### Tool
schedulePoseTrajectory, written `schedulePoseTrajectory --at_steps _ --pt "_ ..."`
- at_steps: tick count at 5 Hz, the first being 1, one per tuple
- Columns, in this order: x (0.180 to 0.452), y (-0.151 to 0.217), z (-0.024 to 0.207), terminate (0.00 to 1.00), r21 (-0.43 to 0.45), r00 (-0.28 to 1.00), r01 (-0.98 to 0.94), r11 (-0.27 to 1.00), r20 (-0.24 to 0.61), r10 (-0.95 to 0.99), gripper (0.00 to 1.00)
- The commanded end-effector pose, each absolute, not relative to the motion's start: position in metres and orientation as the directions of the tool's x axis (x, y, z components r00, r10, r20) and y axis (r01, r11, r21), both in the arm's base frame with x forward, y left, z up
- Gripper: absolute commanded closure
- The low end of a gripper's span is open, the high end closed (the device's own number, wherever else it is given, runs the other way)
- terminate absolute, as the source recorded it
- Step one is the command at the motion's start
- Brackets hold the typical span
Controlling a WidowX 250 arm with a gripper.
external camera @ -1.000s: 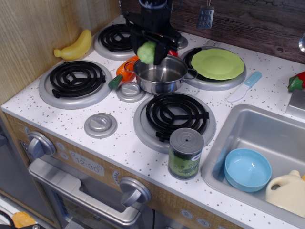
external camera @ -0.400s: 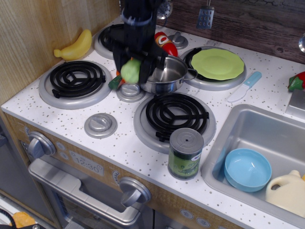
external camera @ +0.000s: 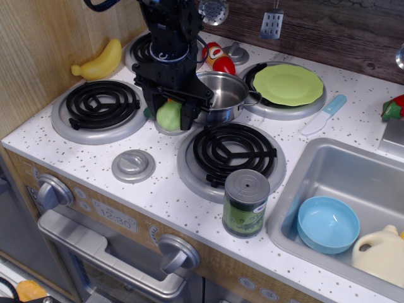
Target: Take broccoli out of pan
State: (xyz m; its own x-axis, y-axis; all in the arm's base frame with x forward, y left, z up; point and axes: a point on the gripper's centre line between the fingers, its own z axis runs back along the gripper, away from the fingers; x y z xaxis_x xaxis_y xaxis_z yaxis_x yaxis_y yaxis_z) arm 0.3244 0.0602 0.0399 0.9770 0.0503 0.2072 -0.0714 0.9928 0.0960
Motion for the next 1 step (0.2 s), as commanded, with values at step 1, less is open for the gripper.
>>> schedulePoseTrajectory --at_steps 1 --pt "0.3284 0.0617 0.0516 1.00 0.102 0.969 -0.059 0.993 0.244 0.032 0.00"
